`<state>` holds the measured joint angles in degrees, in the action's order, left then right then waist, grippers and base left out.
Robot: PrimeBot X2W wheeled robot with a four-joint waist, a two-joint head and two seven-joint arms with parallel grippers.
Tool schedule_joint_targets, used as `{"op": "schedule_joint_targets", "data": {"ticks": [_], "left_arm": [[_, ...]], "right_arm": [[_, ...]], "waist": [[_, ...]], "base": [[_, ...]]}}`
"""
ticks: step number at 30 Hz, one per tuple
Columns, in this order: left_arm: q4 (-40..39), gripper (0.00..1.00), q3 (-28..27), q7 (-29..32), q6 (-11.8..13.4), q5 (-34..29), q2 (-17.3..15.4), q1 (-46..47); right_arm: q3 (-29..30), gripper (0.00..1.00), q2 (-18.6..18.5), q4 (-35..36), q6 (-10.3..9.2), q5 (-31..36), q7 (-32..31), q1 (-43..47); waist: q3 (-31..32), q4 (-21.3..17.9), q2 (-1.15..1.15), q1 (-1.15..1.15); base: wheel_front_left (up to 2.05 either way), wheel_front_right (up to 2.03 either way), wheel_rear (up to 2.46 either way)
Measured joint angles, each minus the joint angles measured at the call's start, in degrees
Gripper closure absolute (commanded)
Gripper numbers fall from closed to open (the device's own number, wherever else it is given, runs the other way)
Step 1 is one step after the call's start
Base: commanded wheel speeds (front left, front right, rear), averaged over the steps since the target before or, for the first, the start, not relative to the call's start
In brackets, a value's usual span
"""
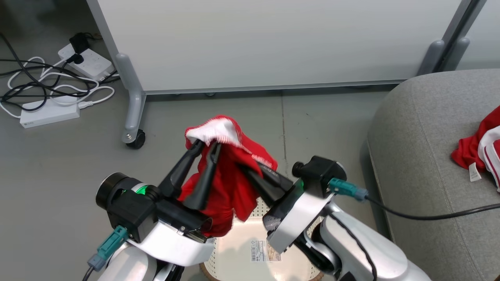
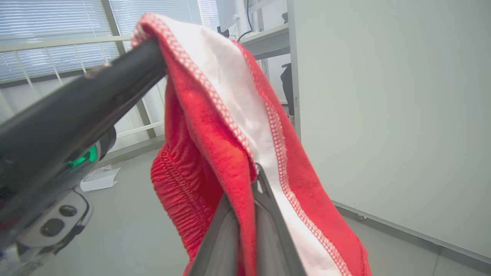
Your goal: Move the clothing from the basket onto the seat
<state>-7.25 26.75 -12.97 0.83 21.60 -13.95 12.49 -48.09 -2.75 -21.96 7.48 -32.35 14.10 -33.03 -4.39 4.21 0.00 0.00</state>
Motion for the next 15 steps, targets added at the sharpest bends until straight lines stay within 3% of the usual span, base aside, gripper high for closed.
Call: {"op": "schedule_joint_targets", "data": {"ticks": [15], "left_arm": [[2.2,0.0,9.1,4.5,-3.9,-2.0,-0.2,-0.1]], "right_arm": [[15.2,1.0,0.0,-4.5,0.0,2.8,0.9,-1.3]], "waist": [[-1.3,-3.3,0.0,0.0]], "base": [[0.0,0.0,0.0]]}}
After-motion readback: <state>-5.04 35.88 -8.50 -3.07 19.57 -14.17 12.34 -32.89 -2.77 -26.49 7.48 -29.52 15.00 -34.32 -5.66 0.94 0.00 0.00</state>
